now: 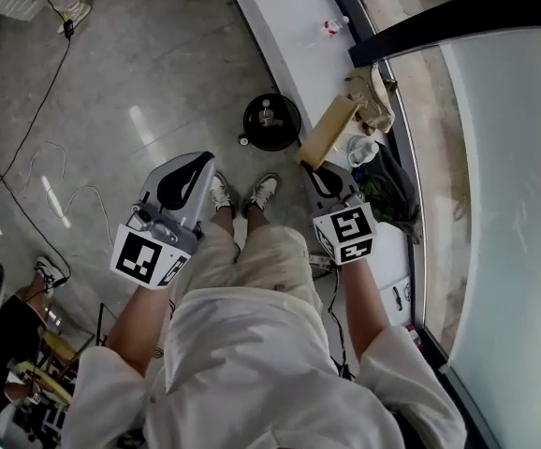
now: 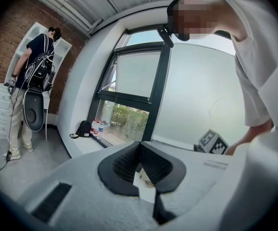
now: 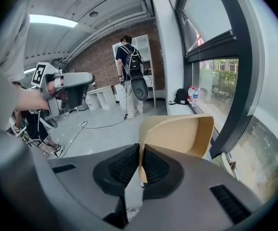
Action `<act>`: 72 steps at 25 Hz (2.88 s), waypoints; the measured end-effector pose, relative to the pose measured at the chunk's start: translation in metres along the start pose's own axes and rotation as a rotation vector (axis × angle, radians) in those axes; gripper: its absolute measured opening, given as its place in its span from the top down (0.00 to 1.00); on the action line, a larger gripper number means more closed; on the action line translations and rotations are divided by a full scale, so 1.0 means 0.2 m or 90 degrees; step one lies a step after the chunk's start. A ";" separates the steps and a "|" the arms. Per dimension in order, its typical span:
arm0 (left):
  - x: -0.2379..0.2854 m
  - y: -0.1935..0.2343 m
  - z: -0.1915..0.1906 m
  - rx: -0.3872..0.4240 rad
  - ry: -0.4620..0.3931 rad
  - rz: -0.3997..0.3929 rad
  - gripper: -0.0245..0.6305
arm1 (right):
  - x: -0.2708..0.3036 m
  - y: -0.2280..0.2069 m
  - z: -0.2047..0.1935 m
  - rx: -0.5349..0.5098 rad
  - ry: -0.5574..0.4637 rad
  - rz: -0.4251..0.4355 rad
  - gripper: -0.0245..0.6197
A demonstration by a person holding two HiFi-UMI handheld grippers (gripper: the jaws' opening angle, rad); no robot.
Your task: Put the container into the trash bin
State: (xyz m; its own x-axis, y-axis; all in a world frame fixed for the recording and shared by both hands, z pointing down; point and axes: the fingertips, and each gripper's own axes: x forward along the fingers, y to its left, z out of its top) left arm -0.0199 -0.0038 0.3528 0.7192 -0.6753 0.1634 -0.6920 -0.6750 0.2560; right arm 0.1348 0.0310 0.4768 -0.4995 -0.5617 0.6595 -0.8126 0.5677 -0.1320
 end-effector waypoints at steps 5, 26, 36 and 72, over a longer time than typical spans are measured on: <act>0.07 0.12 -0.19 -0.012 0.015 0.015 0.94 | 0.25 -0.02 -0.24 0.022 0.044 0.011 0.93; 0.28 0.45 -0.80 0.010 0.102 0.078 0.94 | 1.03 -0.08 -0.84 0.143 0.156 0.063 0.93; 0.43 0.55 -1.08 0.007 0.126 0.058 0.94 | 1.37 -0.13 -1.24 0.264 0.242 0.077 0.93; 0.67 0.75 -2.00 -0.017 0.143 0.018 0.94 | 2.16 -0.51 -1.88 0.566 0.273 -0.013 0.93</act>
State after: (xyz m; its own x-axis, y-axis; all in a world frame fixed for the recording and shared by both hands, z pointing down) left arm -0.0026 -0.0760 0.7949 0.6978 -0.6085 0.3778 -0.7120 -0.6469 0.2732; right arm 0.1143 -0.0426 1.0526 -0.4739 -0.2010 0.8573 -0.8375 -0.1979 -0.5093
